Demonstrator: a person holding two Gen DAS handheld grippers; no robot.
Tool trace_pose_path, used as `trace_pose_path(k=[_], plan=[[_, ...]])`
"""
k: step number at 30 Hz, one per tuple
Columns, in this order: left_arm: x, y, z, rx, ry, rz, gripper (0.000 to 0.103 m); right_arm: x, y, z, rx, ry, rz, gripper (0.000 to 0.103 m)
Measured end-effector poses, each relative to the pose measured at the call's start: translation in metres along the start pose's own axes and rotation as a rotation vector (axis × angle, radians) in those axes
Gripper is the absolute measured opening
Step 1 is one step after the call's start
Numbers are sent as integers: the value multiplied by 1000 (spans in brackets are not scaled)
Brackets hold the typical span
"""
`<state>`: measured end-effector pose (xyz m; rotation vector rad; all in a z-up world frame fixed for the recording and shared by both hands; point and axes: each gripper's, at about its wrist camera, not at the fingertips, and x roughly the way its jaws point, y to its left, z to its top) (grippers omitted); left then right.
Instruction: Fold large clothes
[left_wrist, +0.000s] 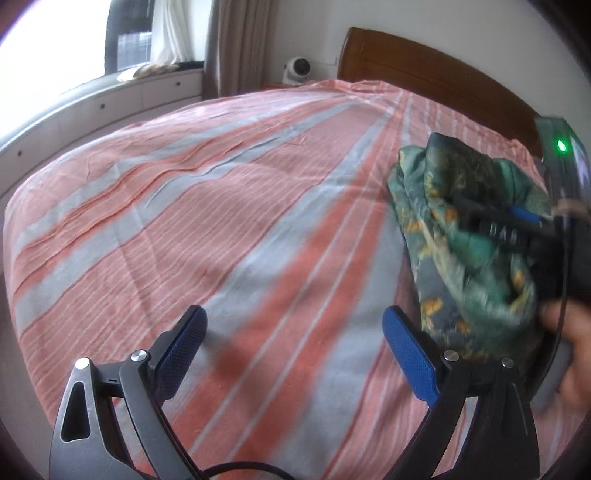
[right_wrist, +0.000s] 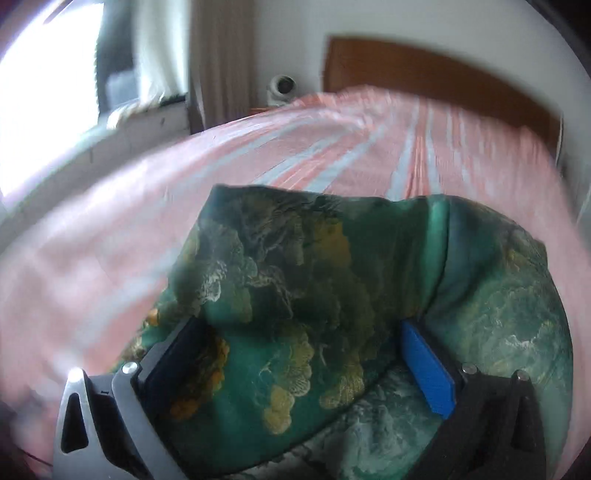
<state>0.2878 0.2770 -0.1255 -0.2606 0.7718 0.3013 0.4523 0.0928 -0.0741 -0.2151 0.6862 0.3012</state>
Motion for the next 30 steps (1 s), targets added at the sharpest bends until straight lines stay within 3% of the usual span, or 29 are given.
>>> trace_pose_path(k=[3,7,22,27,30], plan=[[7,6,1,-8,26,-7,96,-4,7,-11,-29,-74,-28,103],[10,6,3,-4,33,-3,97,-2,-8,-12,19,-71,29,103],[17,0,1,36,55,30,100,-6,-5,-5,13,-63,3,103],[20,-6,-2,81,63,40,101,-16,-6,19,19,18,-10,103],[12,-2,-2,63,42,-30,101,-59,-20,47,56,-15,35,103]])
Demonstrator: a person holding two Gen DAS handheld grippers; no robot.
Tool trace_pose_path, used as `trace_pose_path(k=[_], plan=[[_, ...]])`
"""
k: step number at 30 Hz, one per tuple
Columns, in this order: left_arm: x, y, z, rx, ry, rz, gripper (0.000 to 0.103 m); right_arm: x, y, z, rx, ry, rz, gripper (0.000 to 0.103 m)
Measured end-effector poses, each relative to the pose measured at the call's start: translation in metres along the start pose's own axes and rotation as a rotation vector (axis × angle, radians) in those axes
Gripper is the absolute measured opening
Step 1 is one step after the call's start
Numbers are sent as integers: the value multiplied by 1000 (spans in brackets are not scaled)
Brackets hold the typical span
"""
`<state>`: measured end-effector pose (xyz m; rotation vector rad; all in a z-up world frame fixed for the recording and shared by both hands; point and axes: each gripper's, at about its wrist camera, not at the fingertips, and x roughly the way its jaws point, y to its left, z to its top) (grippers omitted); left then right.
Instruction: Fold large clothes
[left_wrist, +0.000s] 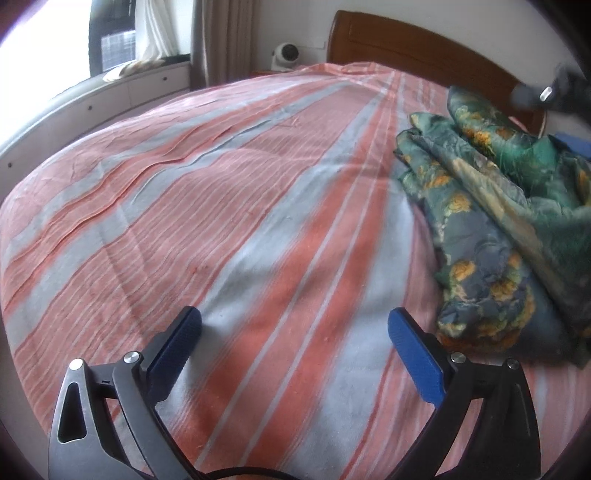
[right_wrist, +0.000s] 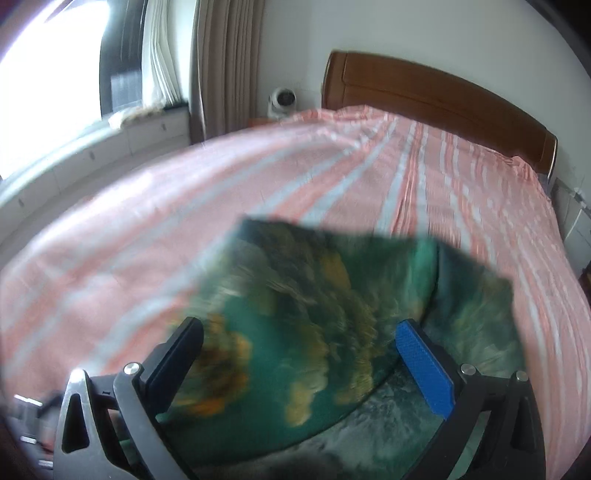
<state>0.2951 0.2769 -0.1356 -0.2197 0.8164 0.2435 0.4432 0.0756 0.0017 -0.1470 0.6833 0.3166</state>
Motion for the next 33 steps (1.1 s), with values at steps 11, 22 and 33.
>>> trace_pose_path(k=[11,22,33], plan=[[-24,-4,112,-200,97,-693,102,-135,-156,-63,253,-53,25,103],[99,-64,109,-12,475,-603,103,-68,-252,-169,792,109,395,103],[106,-108,106,94,508,-503,86,2,-186,-119,564,186,469,88]])
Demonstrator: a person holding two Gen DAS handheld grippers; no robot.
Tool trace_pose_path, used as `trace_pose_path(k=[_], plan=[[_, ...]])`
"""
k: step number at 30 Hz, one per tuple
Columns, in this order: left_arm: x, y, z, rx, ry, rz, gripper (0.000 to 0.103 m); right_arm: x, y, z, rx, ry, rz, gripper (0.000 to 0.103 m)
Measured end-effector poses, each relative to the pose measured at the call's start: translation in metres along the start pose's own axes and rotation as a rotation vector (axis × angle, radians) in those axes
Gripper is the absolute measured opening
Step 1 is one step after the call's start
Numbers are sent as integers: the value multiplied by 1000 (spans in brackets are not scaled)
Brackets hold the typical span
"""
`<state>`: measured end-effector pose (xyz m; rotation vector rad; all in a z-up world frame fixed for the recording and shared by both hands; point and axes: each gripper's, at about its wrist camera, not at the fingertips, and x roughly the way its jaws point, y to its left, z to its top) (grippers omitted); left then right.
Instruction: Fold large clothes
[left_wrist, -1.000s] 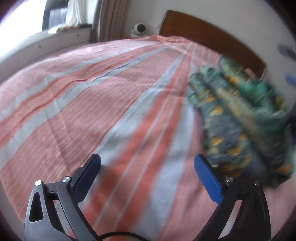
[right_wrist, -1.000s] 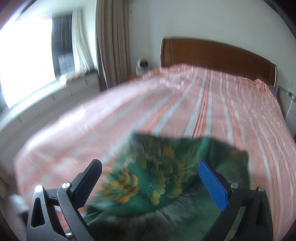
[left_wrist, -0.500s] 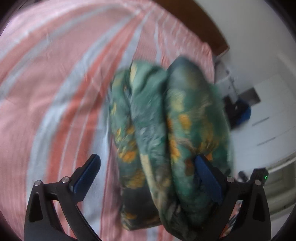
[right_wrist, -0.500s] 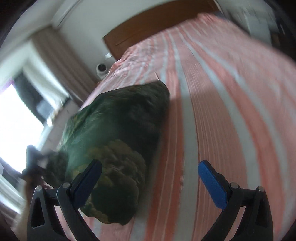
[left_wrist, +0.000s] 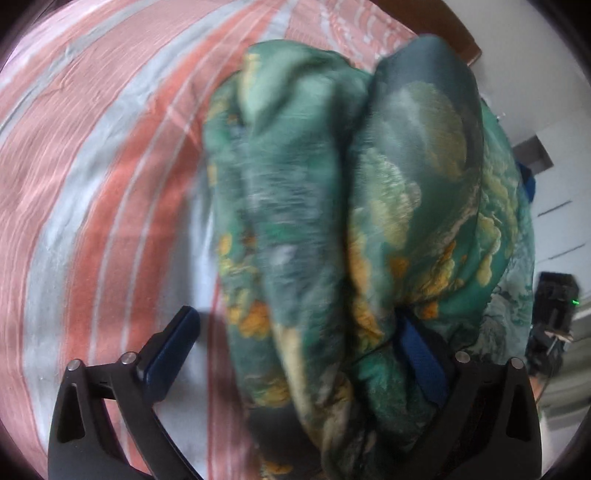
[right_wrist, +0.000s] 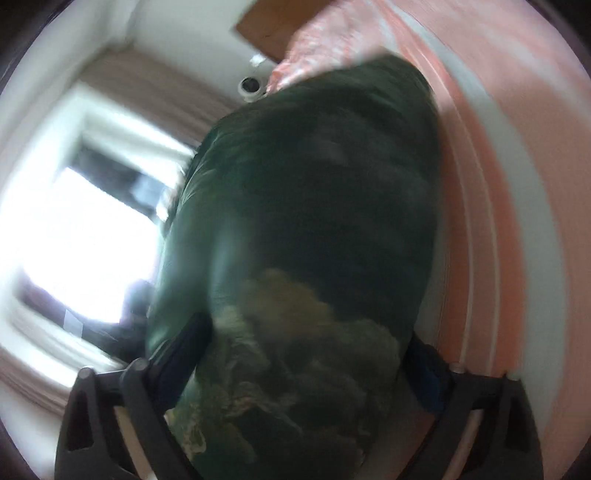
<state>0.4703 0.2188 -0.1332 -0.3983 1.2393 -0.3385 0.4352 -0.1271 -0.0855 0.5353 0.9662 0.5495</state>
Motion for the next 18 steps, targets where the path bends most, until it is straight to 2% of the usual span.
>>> trace_pose_path(k=[1,2,3,5,8,12,13,15,17,18], plan=[[-5,-8,-1,5,-17,-40,61,-3,15,-1,-62,-15,-46,83],[-10,-17,-3,18,-45,-4,54,-7,31,-3,-125,-32,-84,82],[-16,-28,-6,57,-64,43,51,-11,47,-6,-196,-53,-114,80],[-31,-50,-14,107,-115,87,44,-17,75,-16,-322,-91,-151,79],[-52,-75,-14,133,-189,73,41,-32,113,-26,-473,-178,-178,78],[-73,-108,12,189,-308,98,42,-55,129,-7,-515,-274,-168,78],[-74,-114,23,187,-330,98,45,-59,126,10,-500,-290,-156,78],[-70,-121,43,180,-375,145,61,-61,115,40,-446,-302,-133,82],[-55,-118,61,155,-385,233,86,-55,93,72,-339,-271,-126,98],[-49,-113,64,133,-400,304,91,-53,82,83,-303,-267,-150,103]])
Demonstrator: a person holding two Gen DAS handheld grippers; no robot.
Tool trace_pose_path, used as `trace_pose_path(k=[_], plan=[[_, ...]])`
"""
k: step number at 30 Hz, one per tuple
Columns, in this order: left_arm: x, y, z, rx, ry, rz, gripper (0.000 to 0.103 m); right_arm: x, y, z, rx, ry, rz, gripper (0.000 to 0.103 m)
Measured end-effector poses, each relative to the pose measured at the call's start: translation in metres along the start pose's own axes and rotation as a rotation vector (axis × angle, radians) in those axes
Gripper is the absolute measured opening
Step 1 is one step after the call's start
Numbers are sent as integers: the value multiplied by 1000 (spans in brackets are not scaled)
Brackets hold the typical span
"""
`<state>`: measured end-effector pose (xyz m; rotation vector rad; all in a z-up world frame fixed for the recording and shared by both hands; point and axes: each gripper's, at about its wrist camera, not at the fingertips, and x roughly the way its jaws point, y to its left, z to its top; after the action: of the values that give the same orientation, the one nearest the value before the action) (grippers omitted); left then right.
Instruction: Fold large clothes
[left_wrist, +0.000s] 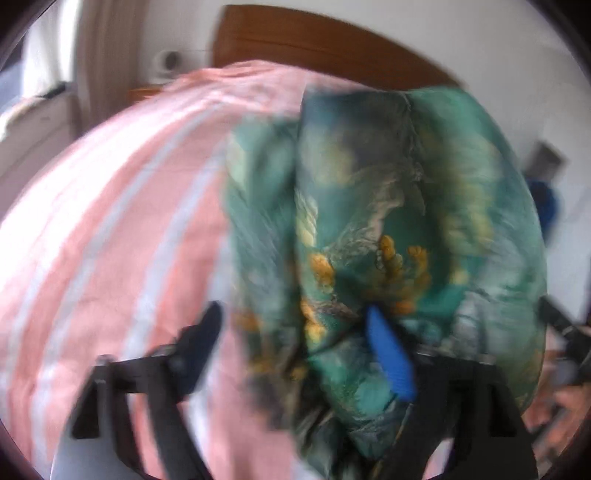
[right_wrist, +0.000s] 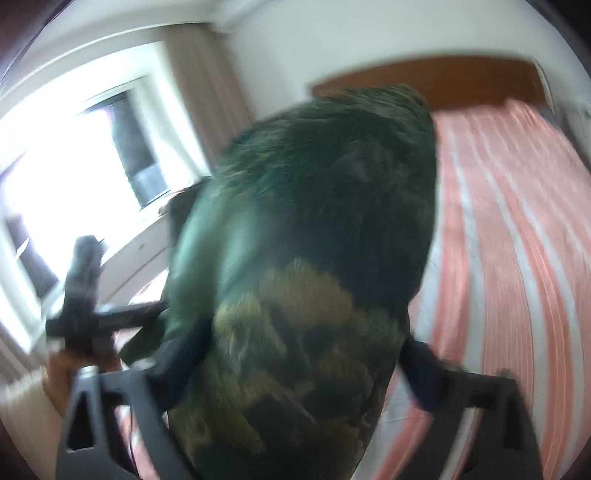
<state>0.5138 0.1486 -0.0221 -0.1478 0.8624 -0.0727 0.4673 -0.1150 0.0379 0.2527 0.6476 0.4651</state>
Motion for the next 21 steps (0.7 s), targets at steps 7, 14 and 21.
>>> trace_pose_path(k=[7,14,21], plan=[[-37,11,-46,5,-161,162,96,-17,-8,-24,-50,11,-212,103],[-127,-23,-115,96,-380,398,103,-89,36,-81,-193,-48,-394,103],[-175,-42,-165,59,-347,418,103,-158,44,-122,-173,-93,-431,103]])
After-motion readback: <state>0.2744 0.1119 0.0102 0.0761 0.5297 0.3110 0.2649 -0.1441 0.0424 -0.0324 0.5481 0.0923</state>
